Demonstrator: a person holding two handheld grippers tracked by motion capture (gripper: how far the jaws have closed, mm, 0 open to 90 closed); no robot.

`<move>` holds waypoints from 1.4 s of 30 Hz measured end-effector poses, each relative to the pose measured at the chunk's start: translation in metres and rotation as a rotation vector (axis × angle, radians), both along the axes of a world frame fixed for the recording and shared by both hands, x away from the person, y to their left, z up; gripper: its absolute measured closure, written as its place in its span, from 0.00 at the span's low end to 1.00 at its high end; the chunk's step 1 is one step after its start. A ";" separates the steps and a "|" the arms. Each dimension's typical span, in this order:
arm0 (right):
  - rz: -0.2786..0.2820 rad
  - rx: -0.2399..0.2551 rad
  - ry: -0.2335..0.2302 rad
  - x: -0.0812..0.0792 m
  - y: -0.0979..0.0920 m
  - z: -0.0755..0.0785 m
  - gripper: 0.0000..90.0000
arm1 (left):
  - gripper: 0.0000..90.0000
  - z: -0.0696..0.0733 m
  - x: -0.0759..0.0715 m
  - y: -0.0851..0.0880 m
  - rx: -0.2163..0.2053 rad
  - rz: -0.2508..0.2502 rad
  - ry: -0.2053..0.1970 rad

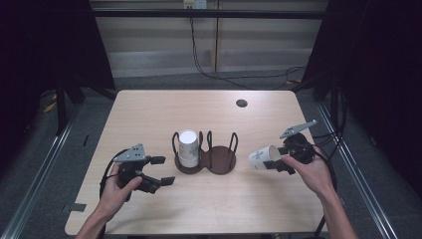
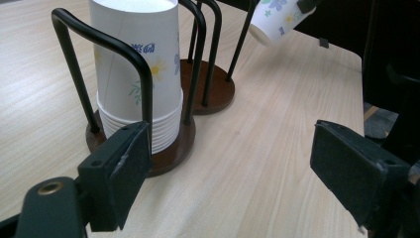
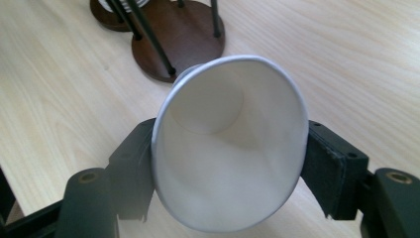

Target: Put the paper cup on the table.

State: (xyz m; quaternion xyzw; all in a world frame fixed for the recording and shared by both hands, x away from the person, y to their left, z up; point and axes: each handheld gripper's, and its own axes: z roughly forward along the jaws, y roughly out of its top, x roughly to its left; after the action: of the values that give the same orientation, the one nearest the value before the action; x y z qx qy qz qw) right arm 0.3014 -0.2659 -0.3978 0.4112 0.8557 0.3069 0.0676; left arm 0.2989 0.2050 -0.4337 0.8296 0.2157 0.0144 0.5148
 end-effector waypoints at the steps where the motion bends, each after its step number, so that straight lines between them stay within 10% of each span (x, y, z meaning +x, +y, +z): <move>1: -0.003 -0.001 -0.002 0.002 0.000 0.001 0.33 | 0.18 0.000 0.000 0.000 -0.001 0.000 0.000; 42: -0.078 -0.169 0.143 0.084 0.014 0.009 0.32 | 0.18 -0.003 0.002 0.003 0.007 0.000 0.002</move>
State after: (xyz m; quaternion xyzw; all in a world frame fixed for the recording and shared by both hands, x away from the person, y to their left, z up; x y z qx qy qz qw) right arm 0.3850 -0.2521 -0.3886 0.4578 0.8645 0.2007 0.0527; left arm 0.3010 0.2079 -0.4368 0.8315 0.2162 0.0146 0.5116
